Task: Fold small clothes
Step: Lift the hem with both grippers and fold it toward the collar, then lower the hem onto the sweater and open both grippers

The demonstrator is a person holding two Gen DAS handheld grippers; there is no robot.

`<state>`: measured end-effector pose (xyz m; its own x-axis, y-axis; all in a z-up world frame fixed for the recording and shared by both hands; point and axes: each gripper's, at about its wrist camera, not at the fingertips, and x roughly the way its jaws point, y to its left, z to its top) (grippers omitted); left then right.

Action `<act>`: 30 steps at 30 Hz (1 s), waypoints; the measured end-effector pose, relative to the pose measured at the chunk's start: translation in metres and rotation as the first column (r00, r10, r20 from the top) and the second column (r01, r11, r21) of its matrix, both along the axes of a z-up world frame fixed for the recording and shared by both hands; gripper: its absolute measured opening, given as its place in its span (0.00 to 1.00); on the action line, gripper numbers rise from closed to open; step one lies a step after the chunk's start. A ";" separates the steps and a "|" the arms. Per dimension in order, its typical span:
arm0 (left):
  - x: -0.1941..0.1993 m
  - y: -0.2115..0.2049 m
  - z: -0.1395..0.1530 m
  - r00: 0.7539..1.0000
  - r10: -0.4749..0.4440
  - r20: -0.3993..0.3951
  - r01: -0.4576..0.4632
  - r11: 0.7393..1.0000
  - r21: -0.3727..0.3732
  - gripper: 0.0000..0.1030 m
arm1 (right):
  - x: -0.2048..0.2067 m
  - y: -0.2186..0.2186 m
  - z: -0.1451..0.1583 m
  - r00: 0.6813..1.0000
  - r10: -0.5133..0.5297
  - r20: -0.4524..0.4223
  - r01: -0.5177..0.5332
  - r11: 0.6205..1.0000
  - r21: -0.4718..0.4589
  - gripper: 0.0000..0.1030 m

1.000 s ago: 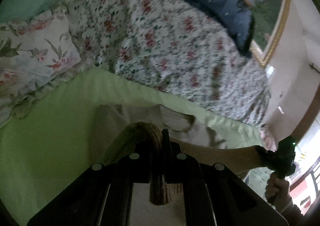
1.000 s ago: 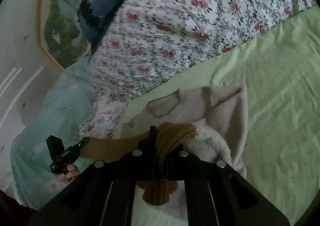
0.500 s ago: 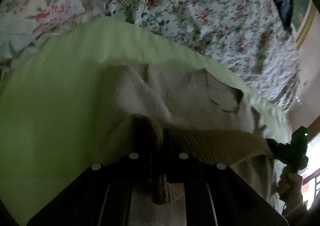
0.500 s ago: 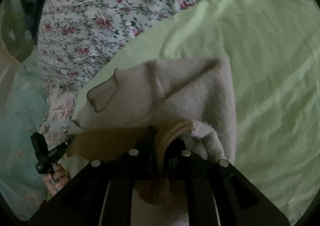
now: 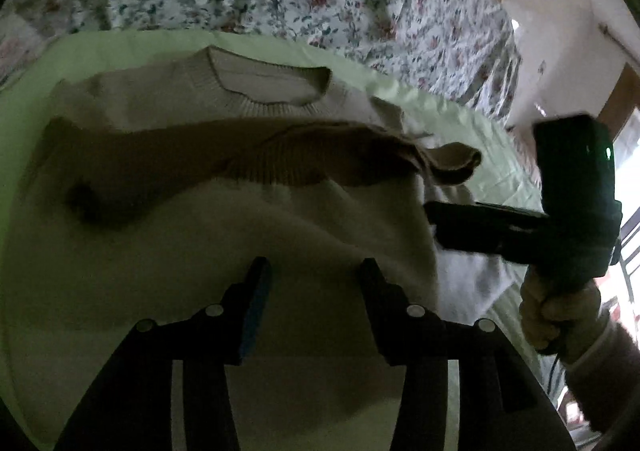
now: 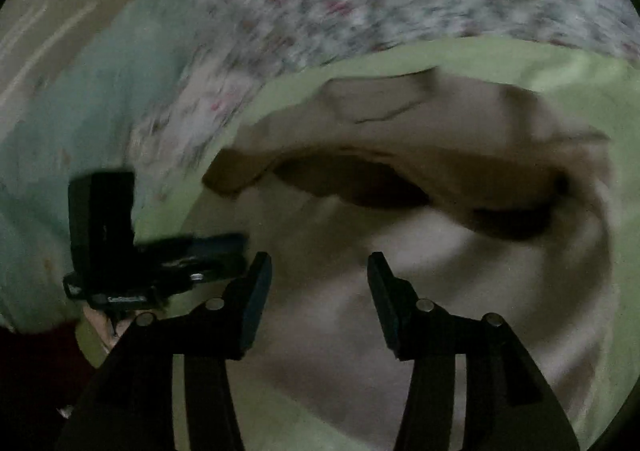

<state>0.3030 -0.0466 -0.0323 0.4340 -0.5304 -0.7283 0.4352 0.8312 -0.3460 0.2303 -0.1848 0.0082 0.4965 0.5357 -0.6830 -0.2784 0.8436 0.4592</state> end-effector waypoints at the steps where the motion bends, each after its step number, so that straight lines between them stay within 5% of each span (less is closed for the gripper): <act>1: 0.011 0.001 -0.003 1.000 0.008 -0.005 -0.007 0.999 0.039 0.45 | 0.010 0.004 -0.003 0.999 0.022 -0.029 -0.022 1.000 -0.002 0.51; 4: 0.042 0.014 -0.006 0.999 0.031 0.009 -0.032 0.993 0.110 0.43 | 0.047 0.001 -0.025 0.990 0.039 -0.139 -0.047 0.997 -0.058 0.46; 7: 0.076 0.039 -0.002 0.996 0.084 -0.001 -0.083 0.991 0.106 0.29 | 0.079 -0.030 -0.034 0.989 -0.044 -0.141 0.033 0.997 -0.076 0.15; 8: 0.085 0.050 -0.001 0.993 0.116 0.001 -0.116 0.987 0.109 0.28 | 0.087 -0.041 -0.033 0.986 -0.103 -0.131 0.089 0.990 -0.111 0.14; 9: 0.099 0.064 0.002 0.984 0.176 0.009 -0.176 0.977 0.118 0.28 | 0.096 -0.063 -0.030 0.972 -0.217 -0.094 0.198 0.964 -0.178 0.14; 12: 0.118 0.101 0.006 0.948 0.318 0.028 -0.319 0.940 0.125 0.28 | 0.102 -0.113 -0.027 0.906 -0.419 -0.062 0.406 0.900 -0.156 0.14; 15: 0.118 0.128 0.005 0.927 0.375 -0.008 -0.375 0.926 0.042 0.27 | 0.086 -0.150 -0.026 0.840 -0.538 -0.071 0.536 0.843 -0.045 0.16; 19: 0.091 0.141 0.008 0.894 0.448 -0.011 -0.448 0.894 0.011 0.29 | 0.044 -0.145 -0.015 0.836 -0.545 -0.054 0.544 0.838 -0.042 0.20; 23: 0.033 0.146 0.016 0.878 0.479 0.000 -0.479 0.878 -0.017 0.49 | -0.008 -0.117 -0.005 0.861 -0.506 -0.040 0.507 0.862 -0.006 0.33; 30: -0.076 0.137 0.010 0.887 0.454 -0.079 -0.461 0.881 -0.106 0.52 | -0.084 -0.069 -0.002 0.882 -0.468 -0.058 0.470 0.882 0.024 0.40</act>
